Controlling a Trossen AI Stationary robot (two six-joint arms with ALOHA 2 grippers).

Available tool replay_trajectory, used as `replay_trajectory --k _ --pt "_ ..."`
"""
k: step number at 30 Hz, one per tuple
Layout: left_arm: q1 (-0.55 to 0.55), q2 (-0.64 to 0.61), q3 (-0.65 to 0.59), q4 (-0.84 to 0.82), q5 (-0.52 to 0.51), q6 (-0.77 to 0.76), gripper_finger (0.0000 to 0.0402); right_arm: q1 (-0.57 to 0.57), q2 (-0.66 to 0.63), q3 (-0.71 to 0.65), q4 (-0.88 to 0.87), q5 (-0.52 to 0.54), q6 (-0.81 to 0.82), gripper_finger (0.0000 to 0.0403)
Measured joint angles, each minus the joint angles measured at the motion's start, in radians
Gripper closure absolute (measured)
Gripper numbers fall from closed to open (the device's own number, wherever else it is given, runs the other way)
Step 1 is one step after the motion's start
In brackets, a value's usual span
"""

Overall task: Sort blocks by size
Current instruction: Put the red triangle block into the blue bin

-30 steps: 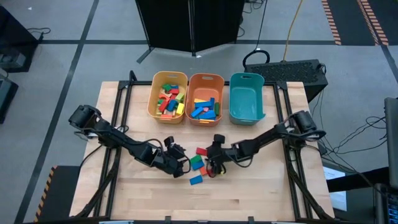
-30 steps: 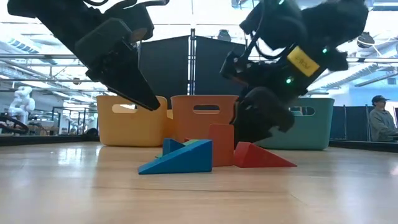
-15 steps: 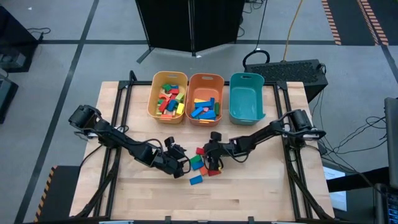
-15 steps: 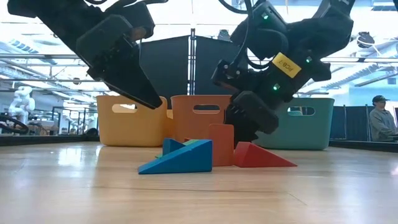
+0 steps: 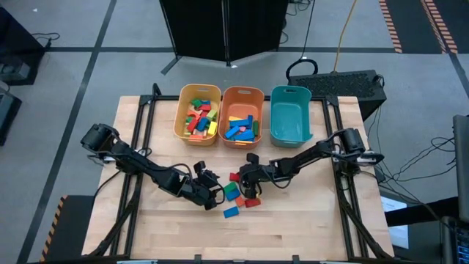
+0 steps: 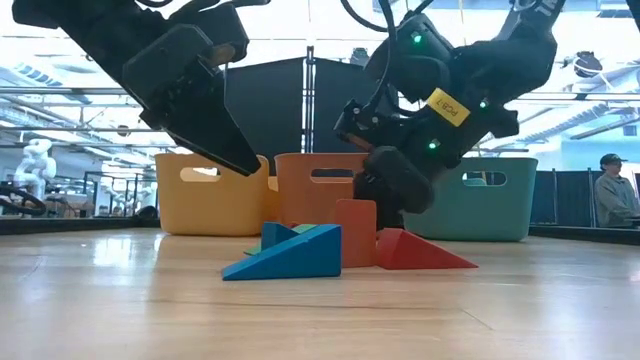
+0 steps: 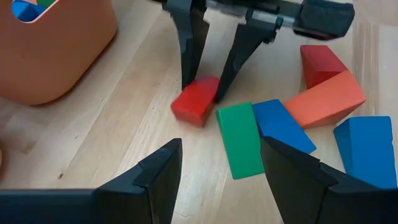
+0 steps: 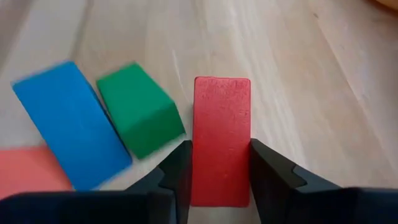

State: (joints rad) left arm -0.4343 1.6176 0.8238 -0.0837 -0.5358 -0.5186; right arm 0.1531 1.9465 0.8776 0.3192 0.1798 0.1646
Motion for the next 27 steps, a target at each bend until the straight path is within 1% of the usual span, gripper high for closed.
replay_trajectory --k 3,7,14,16,22,27 --pt "-0.002 0.000 0.000 -0.002 0.000 0.000 0.0183 0.017 -0.038 -0.003 -0.035 0.028 -0.009 0.0287" --pt "-0.008 0.000 0.000 -0.006 0.001 0.000 0.0183 0.026 -0.116 -0.003 -0.082 0.030 -0.013 0.0290" --pt "-0.011 0.000 0.000 -0.001 0.000 -0.001 0.0183 0.021 -0.239 -0.002 -0.176 0.040 -0.016 0.0281" --pt "-0.011 0.000 0.000 -0.001 0.000 -0.001 0.0183 0.017 -0.281 -0.002 -0.236 0.063 -0.019 0.0282" --pt "-0.012 0.000 0.000 0.000 0.000 -0.002 0.0183 -0.013 -0.448 -0.002 -0.469 0.192 -0.024 0.0281" --pt "-0.013 0.000 0.000 -0.001 0.000 -0.003 0.0183 -0.066 -0.602 -0.002 -0.624 0.215 -0.021 0.0282"
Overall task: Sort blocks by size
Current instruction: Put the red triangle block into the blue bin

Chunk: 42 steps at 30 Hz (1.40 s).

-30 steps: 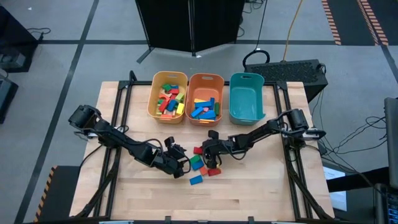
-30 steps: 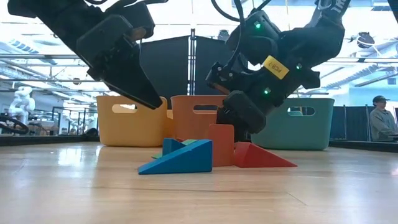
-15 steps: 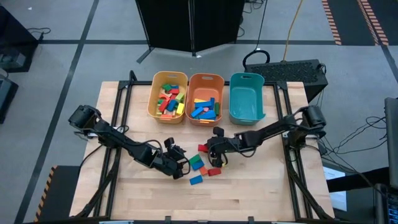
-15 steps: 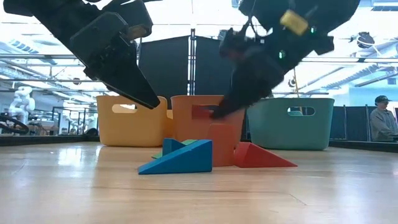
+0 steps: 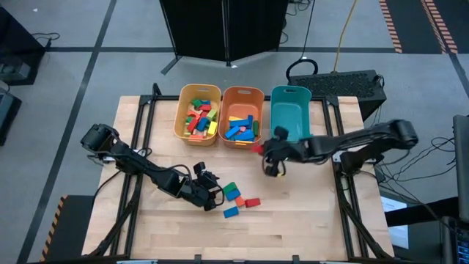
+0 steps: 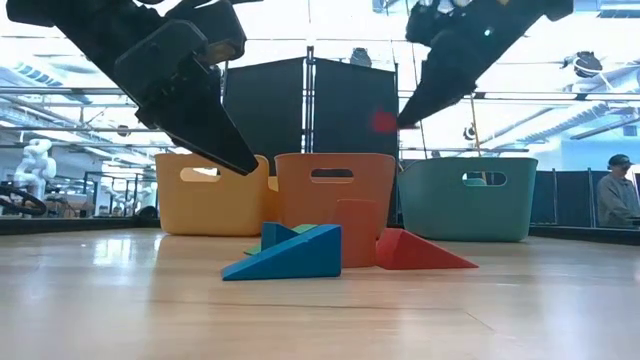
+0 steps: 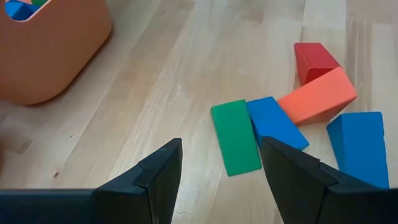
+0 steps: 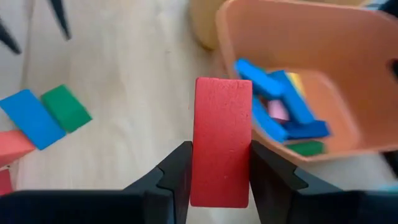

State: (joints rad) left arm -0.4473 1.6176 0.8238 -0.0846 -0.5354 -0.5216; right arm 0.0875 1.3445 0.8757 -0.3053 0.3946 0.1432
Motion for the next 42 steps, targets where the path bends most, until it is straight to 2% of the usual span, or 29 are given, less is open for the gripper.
replay_trajectory --k 9,17,20,26,33,42 --pt "0.000 0.000 0.000 -0.003 0.000 -0.022 0.0183 -0.140 -0.232 0.000 -0.188 0.001 -0.002 0.0282" --pt "0.000 0.000 0.000 -0.003 0.000 -0.022 0.0183 -0.289 -0.295 0.000 -0.357 -0.002 -0.006 0.0282" --pt "0.000 0.000 0.000 -0.003 0.000 -0.022 0.0183 -0.348 -0.291 0.000 -0.393 -0.025 -0.008 0.0282" --pt "0.000 0.000 0.000 -0.003 0.000 -0.022 0.0183 -0.476 -0.260 0.000 -0.395 -0.142 -0.040 0.0282" --pt "0.000 0.000 0.000 -0.001 0.000 -0.022 0.0183 -0.613 -0.151 0.000 -0.394 -0.242 -0.073 0.0282" --pt "0.000 0.000 0.000 -0.004 0.001 -0.022 0.0183 -0.672 0.026 0.000 -0.309 -0.247 -0.069 0.0278"
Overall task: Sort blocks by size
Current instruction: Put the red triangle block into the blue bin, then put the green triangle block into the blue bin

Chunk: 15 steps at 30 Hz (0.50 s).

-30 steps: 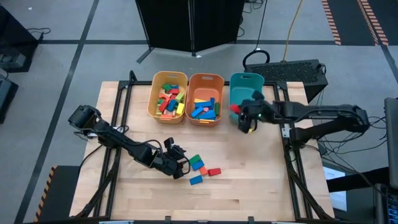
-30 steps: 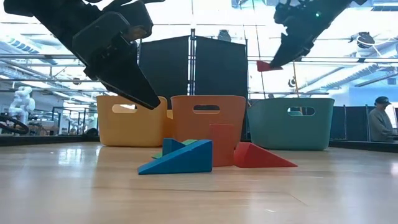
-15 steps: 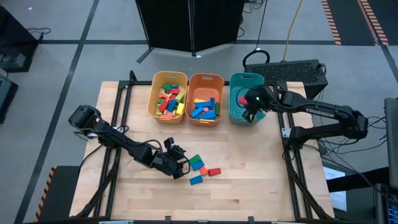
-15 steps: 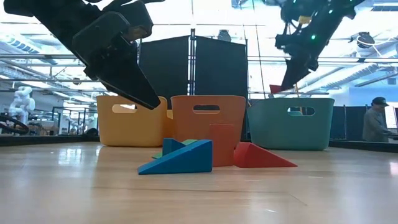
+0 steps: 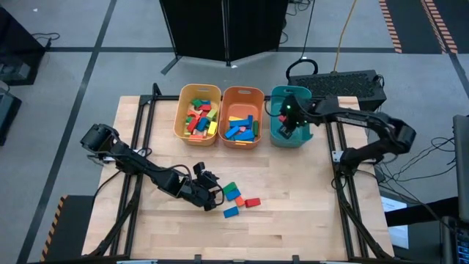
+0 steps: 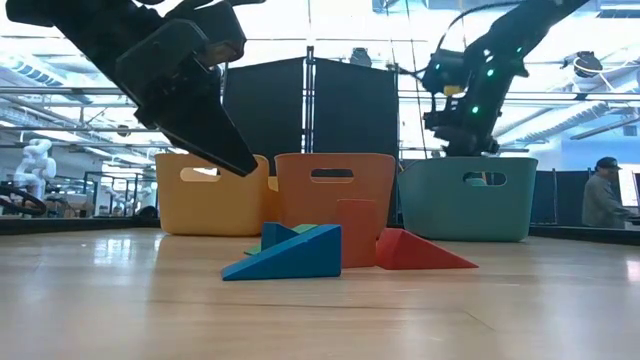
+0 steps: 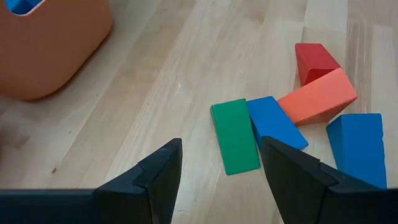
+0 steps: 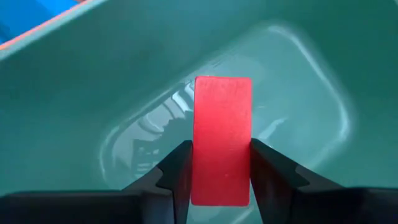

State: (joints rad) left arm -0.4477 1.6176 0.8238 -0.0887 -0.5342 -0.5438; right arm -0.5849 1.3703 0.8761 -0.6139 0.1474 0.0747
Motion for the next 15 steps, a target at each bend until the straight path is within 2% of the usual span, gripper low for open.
replay_trajectory --k 8,15 --pt "0.000 0.000 -0.018 0.005 0.006 -0.001 0.0183 -0.028 0.112 0.000 0.053 0.000 0.011 0.0246" --pt "0.000 0.000 -0.028 0.005 0.006 -0.020 0.0183 -0.046 0.116 0.000 0.066 0.007 0.009 0.0221"
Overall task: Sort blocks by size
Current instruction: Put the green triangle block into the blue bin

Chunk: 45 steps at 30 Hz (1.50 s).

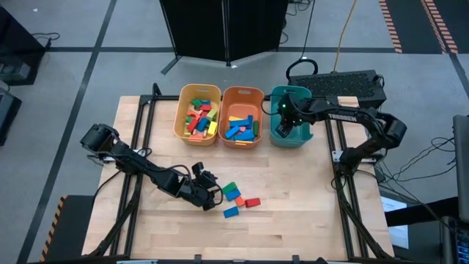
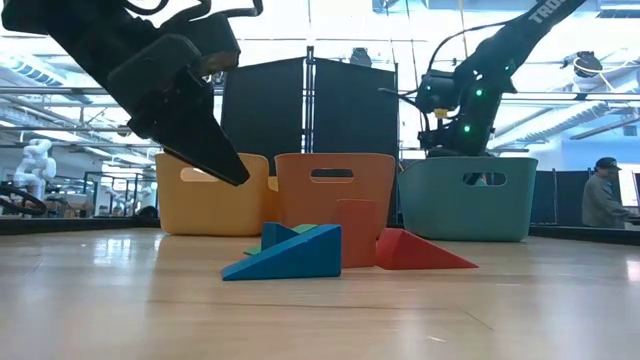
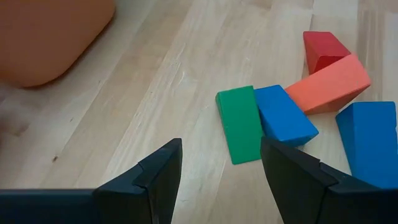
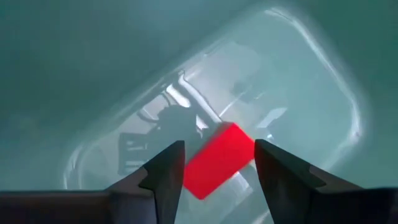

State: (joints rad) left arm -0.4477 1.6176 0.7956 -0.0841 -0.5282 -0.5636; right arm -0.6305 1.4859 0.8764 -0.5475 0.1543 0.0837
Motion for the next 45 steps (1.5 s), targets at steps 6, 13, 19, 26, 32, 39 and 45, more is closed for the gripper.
replay_trajectory --k 6,13,19,26,32,39,45 --pt "0.000 0.000 0.000 -0.003 -0.001 0.000 0.0183 -0.003 -0.067 0.000 -0.007 0.001 -0.009 0.0218" --pt "0.001 0.000 0.000 -0.003 -0.008 0.001 0.0183 0.008 -0.216 0.000 -0.034 0.002 -0.001 0.0218" --pt "0.003 0.000 0.000 -0.003 -0.033 0.000 0.0183 0.074 -0.352 0.000 -0.087 0.002 0.019 0.0218" --pt "0.003 0.000 0.000 -0.002 -0.071 0.000 0.0183 0.240 -0.433 0.000 -0.087 -0.003 0.062 0.0218" --pt "0.003 0.000 0.000 -0.002 -0.072 0.000 0.0183 0.418 -0.414 0.000 -0.028 -0.004 0.072 0.0218" --pt "0.003 0.000 0.000 -0.002 -0.072 -0.001 0.0183 0.587 -0.351 0.000 0.114 -0.004 0.061 0.0218" --pt "0.003 0.000 -0.001 -0.002 -0.072 -0.001 0.0183 0.683 -0.241 0.000 0.215 -0.004 0.044 0.0218"
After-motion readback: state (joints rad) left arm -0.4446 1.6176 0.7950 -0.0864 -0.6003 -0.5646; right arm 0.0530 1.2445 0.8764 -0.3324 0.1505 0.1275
